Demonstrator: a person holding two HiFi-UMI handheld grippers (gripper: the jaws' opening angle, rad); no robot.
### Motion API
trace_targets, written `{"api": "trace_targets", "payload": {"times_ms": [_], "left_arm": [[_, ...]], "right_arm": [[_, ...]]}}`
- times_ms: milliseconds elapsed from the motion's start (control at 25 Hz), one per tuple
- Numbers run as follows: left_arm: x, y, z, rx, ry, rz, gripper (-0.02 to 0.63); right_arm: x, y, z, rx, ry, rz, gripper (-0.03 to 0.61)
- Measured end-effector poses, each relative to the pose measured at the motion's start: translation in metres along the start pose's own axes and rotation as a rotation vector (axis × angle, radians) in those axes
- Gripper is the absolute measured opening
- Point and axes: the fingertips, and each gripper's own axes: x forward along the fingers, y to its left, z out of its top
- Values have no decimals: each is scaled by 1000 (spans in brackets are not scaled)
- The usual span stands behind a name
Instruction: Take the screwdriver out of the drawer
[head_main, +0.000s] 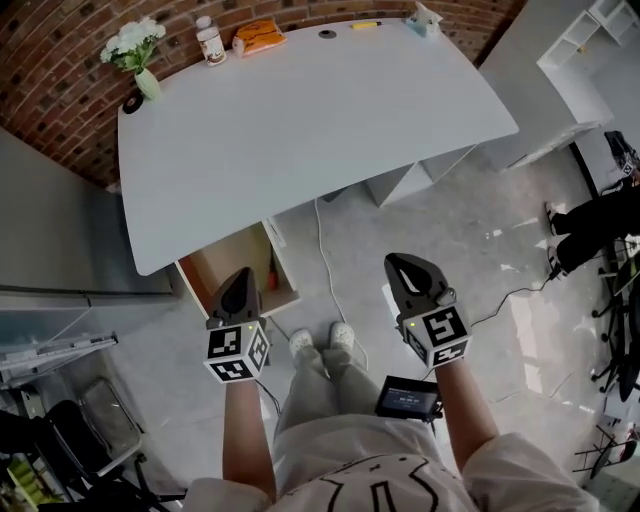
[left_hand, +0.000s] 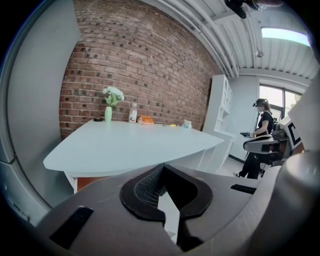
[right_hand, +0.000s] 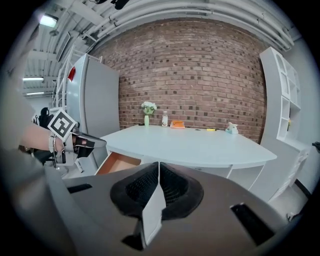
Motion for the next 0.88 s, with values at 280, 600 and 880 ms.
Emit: {"api": "trace_targets", "payload": {"times_ms": [280, 600, 880], "left_arm": [[35, 8, -48, 62, 58, -28, 12], [73, 33, -102, 75, 134, -30, 12], [102, 37, -160, 81, 260, -61, 12]], "right_arm": [[34, 0, -52, 58, 36, 26, 21], [71, -2, -116, 84, 95, 62, 21], [90, -11, -167, 137, 154, 4, 21]]}}
